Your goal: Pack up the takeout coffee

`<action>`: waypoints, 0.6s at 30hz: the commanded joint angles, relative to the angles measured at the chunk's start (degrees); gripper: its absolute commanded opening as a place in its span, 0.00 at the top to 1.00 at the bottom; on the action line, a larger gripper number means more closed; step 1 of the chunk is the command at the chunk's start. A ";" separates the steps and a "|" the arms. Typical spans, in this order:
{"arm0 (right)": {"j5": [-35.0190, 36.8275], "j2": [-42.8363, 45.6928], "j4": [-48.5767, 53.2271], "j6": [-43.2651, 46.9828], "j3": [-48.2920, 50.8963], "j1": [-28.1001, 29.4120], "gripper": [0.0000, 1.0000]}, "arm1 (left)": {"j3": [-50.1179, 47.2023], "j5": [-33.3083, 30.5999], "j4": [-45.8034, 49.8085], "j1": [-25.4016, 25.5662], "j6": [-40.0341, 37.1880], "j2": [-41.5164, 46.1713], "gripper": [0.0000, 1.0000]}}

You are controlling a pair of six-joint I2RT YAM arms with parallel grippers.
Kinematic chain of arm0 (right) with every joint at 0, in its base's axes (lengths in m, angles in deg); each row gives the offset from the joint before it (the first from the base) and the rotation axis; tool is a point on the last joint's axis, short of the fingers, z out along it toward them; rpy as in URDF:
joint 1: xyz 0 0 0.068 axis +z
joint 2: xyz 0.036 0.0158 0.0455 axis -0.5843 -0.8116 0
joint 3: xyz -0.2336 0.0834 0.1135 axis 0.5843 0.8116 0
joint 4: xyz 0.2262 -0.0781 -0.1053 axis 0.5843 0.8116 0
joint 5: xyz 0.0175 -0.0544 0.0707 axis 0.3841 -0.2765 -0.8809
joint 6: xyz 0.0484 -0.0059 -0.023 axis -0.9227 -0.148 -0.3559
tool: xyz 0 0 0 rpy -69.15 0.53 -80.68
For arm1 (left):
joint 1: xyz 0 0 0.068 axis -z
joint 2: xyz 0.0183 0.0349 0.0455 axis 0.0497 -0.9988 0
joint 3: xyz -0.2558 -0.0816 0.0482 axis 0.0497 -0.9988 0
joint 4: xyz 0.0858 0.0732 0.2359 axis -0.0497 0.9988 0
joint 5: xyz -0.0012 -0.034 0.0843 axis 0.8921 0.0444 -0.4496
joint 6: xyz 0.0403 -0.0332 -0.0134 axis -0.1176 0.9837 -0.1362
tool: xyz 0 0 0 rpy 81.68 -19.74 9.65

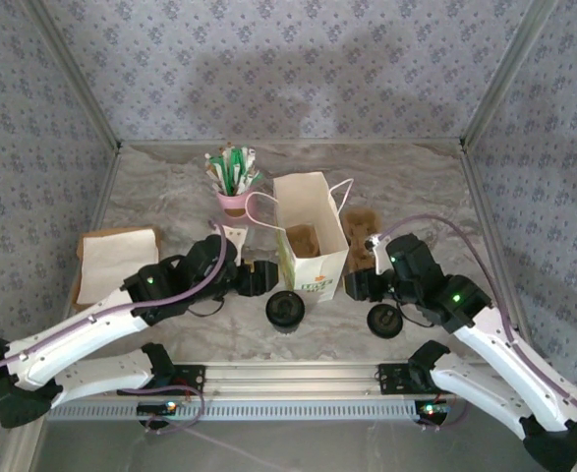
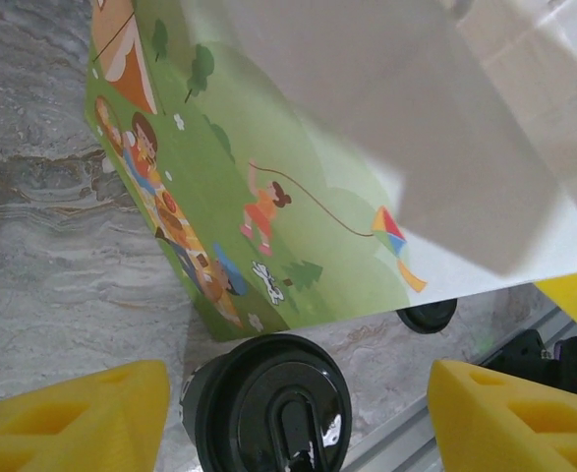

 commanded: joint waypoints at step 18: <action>3.30 -4.78 -20.80 -5.34 11.28 -0.09 0.44 | -1.48 -2.62 -8.50 0.58 -1.61 -2.33 0.29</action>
